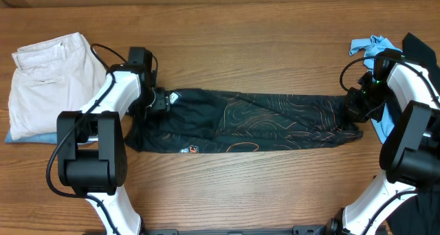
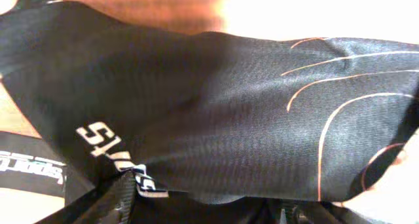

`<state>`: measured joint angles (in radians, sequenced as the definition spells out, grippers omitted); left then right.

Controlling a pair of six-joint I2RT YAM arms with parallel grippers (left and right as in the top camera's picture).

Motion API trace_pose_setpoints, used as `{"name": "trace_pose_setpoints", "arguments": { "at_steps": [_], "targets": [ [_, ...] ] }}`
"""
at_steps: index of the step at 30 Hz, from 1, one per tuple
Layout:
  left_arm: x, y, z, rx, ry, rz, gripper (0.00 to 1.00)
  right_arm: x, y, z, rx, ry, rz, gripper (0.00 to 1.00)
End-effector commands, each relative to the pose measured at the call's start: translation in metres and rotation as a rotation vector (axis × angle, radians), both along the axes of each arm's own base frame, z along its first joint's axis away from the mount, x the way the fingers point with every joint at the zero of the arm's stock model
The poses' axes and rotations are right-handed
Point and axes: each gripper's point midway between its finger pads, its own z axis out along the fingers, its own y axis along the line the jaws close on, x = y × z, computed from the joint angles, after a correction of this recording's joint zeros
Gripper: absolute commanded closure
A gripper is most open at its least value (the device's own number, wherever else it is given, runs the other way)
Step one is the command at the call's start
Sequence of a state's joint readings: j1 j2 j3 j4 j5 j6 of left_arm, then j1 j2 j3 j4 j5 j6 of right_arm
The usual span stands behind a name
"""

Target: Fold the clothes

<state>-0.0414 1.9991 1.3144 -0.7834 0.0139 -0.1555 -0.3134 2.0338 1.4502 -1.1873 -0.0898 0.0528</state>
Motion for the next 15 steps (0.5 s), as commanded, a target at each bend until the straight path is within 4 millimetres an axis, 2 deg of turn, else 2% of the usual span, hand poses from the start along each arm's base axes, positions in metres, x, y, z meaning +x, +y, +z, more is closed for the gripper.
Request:
{"name": "trace_pose_setpoints", "arguments": {
  "at_steps": [1,3,8,11,15],
  "targets": [
    [-0.002,0.003,-0.021,0.003,0.037,-0.072,0.24,0.010,-0.005,0.002,-0.017,-0.030,-0.010,0.96],
    [-0.010,0.003,-0.014,0.001,0.084,-0.072,0.23,0.013,-0.006,0.002,-0.023,-0.039,-0.028,0.96],
    [-0.056,0.001,0.019,-0.019,0.323,-0.070,0.18,0.018,-0.007,0.001,-0.028,-0.062,-0.032,0.96],
    [-0.065,0.000,0.033,-0.024,0.375,-0.058,0.16,0.023,-0.003,0.004,0.000,-0.082,-0.035,0.96],
    [-0.062,0.000,0.042,-0.024,0.375,-0.058,0.23,0.028,-0.001,0.021,0.017,-0.091,-0.037,0.96]
  ]
}}
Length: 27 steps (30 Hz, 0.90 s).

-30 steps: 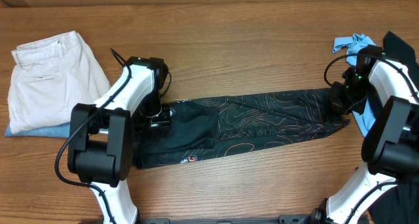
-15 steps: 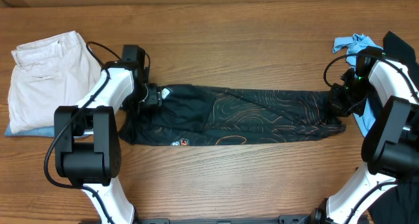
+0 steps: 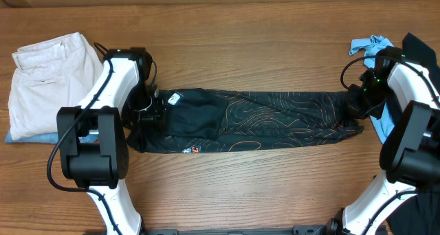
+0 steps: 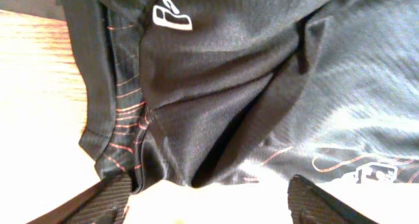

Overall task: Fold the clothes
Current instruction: 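Fold the right end leftward over the middle with the right gripper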

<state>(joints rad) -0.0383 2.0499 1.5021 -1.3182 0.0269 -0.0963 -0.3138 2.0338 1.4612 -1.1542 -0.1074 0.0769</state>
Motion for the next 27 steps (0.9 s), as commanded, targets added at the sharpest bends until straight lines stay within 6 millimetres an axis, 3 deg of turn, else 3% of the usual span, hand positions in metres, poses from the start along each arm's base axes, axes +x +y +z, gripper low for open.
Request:
{"name": "trace_pose_setpoints", "arguments": {
  "at_steps": [1,5,8,11,12,13,14,20,27],
  "targets": [
    [0.013,-0.002,0.008,-0.022,-0.031,0.001,0.23,0.018,0.002,0.029,0.030,-0.053,-0.011,0.96],
    [0.022,-0.002,0.013,-0.022,-0.062,0.009,0.23,0.028,0.020,0.071,0.049,-0.087,0.029,0.96],
    [0.022,-0.004,0.013,-0.032,-0.063,0.012,0.22,0.030,0.053,0.090,0.061,-0.077,0.095,0.96],
    [0.022,-0.008,0.014,-0.057,-0.061,0.018,0.22,0.028,0.096,0.090,0.068,-0.055,0.176,0.96],
    [0.022,-0.010,0.014,-0.064,-0.061,0.020,0.22,0.029,0.123,0.090,0.067,-0.056,0.226,0.96],
    [0.022,-0.011,0.014,-0.069,-0.061,0.021,0.22,0.029,0.131,0.090,0.066,-0.059,0.239,0.96],
    [0.022,-0.012,0.014,-0.077,-0.061,0.024,0.22,0.030,0.154,0.090,0.066,-0.070,0.271,0.96],
    [0.022,-0.012,0.014,-0.078,-0.061,0.023,0.21,0.025,0.237,0.082,0.072,-0.114,0.447,0.96],
    [0.022,-0.012,0.014,-0.078,-0.060,0.023,0.21,0.007,0.289,0.058,0.059,-0.078,0.565,0.96]
  ]
}}
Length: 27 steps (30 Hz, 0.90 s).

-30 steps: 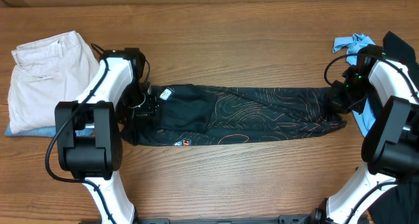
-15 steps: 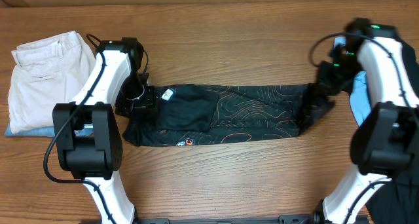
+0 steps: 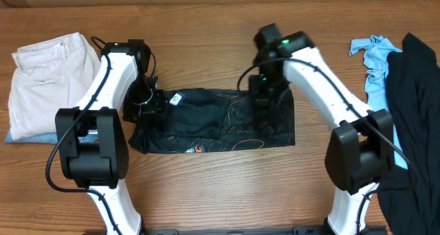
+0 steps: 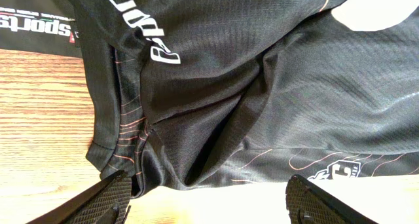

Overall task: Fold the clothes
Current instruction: 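Fold the right end leftward over the middle with the right gripper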

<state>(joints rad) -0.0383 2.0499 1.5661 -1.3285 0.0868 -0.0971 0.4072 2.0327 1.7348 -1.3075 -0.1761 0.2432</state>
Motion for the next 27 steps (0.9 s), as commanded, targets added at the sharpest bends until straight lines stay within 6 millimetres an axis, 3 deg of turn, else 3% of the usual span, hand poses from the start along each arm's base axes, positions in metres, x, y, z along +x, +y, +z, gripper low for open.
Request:
{"name": "trace_pose_setpoints", "arguments": {
  "at_steps": [1,5,6,7,8,12,22,27],
  "targets": [
    [0.005,-0.001,0.002,-0.019,-0.008,0.007,0.21,-0.002,0.016,-0.012,-0.014,0.016,0.018,0.96],
    [0.005,-0.001,0.002,-0.019,-0.008,0.007,0.22,-0.007,0.026,-0.021,-0.022,0.031,0.046,0.96],
    [0.005,-0.001,0.002,-0.019,-0.008,0.007,0.21,-0.008,0.026,-0.021,-0.022,0.031,0.048,0.91],
    [0.005,-0.001,0.002,-0.019,-0.008,0.007,0.21,-0.008,0.026,-0.021,-0.021,0.032,0.048,0.78],
    [0.005,-0.001,0.001,-0.019,-0.009,0.007,0.21,-0.009,0.028,-0.021,-0.010,0.036,0.053,0.72],
    [0.005,-0.001,0.001,-0.018,-0.009,0.007,0.20,-0.011,0.032,-0.020,0.021,0.032,0.133,0.58],
    [0.005,-0.001,0.001,-0.018,-0.009,0.006,0.20,-0.007,0.024,-0.021,-0.013,0.021,0.117,0.57],
    [0.005,-0.001,0.002,-0.018,-0.008,0.006,0.20,-0.012,-0.011,-0.034,-0.188,0.042,0.035,0.62]
  ]
}}
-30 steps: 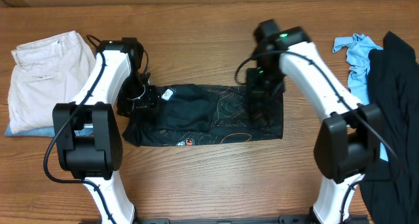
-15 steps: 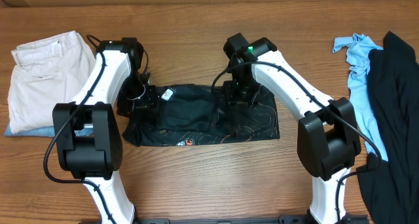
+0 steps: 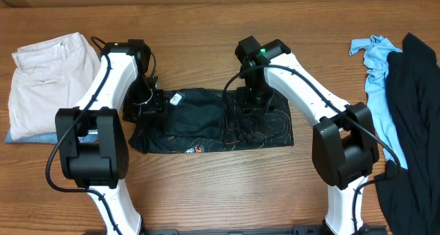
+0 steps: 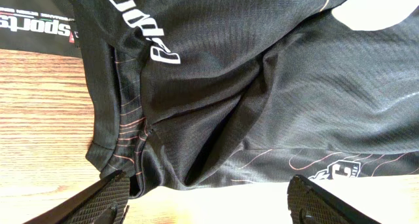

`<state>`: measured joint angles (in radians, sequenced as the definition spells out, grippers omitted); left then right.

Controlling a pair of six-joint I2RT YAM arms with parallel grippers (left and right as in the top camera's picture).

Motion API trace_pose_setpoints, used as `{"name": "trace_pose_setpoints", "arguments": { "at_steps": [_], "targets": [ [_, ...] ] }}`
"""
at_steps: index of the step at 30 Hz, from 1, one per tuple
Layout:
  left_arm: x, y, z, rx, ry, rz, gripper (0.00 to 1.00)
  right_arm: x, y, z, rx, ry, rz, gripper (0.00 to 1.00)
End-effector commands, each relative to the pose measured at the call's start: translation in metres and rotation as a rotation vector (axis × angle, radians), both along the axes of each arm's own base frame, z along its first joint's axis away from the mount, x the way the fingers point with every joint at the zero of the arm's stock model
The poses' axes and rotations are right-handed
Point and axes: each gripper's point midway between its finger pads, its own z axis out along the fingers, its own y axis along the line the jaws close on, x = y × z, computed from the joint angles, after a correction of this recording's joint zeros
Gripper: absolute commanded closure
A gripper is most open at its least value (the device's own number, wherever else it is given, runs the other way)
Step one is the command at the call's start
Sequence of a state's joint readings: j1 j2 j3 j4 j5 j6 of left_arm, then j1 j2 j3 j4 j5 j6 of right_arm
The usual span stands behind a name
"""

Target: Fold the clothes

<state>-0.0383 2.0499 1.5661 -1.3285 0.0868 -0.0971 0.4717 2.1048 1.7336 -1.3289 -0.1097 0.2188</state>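
Observation:
A black garment [image 3: 206,121] with thin orange contour lines lies folded across the middle of the table; its right edge is a fold. My left gripper [image 3: 157,103] stands at its left end. In the left wrist view that gripper [image 4: 208,181] is open, fingers [image 4: 111,194] wide apart just off the cloth's hem [image 4: 196,106], with nothing between them. My right gripper [image 3: 249,101] is low over the folded-over top layer near the garment's middle. Its wrist hides its fingers from above.
Folded beige trousers [image 3: 48,84] lie at the far left on a light blue cloth [image 3: 27,137]. A light blue garment [image 3: 375,53] and a black one [image 3: 416,104] are heaped at the right edge. The table [image 3: 220,29] is brown wood.
My right gripper has moved a little left and nearer, and the folded-over layer now reaches further toward the garment's middle. The left gripper is still open in the same place.
The garment first lay stretched long, with one gripper at each end and cloth filling the left wrist view. Then the left gripper stood open at the left end. Later the right end was over the middle, halving the length, and it now lies further left.

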Motion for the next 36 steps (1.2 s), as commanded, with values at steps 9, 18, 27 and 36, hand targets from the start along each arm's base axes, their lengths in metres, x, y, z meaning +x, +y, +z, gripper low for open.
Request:
{"name": "trace_pose_setpoints", "arguments": {
  "at_steps": [9,18,27,36],
  "targets": [
    [0.005,-0.001,0.001,-0.018,-0.011,0.006,0.20,-0.030,-0.026,-0.036,-0.049,0.120,-0.070,0.62],
    [0.006,-0.001,0.001,-0.018,-0.012,0.006,0.20,-0.032,-0.010,-0.038,0.052,0.134,-0.040,0.62],
    [0.006,-0.001,0.001,-0.018,-0.014,0.006,0.20,-0.030,-0.009,-0.039,0.056,0.127,-0.036,0.77],
    [0.007,-0.001,0.001,-0.018,-0.018,0.006,0.20,-0.059,0.039,-0.024,0.323,0.196,0.230,0.96]
  ]
}}
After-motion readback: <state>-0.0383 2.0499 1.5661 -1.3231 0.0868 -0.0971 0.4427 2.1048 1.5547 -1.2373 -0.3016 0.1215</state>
